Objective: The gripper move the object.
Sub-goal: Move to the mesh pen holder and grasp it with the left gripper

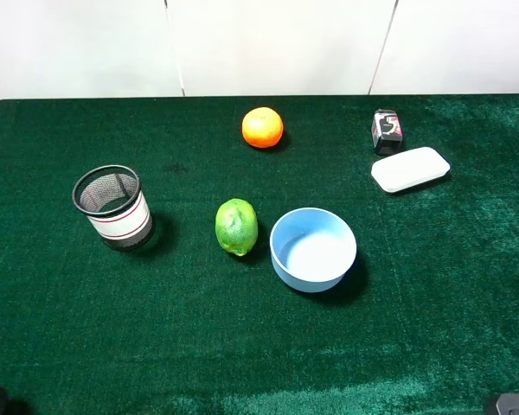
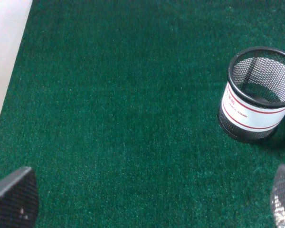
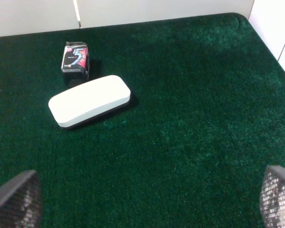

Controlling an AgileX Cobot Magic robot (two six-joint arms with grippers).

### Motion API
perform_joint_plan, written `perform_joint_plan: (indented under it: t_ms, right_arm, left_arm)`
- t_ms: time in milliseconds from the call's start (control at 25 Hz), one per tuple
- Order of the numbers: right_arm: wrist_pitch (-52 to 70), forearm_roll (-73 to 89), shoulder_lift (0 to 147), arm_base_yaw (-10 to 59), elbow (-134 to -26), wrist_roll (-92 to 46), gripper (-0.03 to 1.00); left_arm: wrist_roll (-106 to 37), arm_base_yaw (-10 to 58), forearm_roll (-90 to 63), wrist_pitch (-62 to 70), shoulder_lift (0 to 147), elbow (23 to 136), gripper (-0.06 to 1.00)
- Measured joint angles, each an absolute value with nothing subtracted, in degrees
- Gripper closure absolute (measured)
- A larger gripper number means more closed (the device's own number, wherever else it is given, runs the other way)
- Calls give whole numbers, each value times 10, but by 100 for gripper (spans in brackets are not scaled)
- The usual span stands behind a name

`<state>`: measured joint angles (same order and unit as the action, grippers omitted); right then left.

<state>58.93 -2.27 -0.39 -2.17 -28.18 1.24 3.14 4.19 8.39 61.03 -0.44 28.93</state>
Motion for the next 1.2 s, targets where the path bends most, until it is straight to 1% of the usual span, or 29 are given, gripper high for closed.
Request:
perform_joint_plan:
  t_ms: [960, 1200]
  right_arm:
    - [589, -23, -4, -22, -282, 12, 28]
    - [589, -23, -4, -22, -282, 12, 28]
  left_arm:
    - [31, 42, 91, 614, -3, 299, -5]
    - [31, 42, 86, 639, 73, 331, -5]
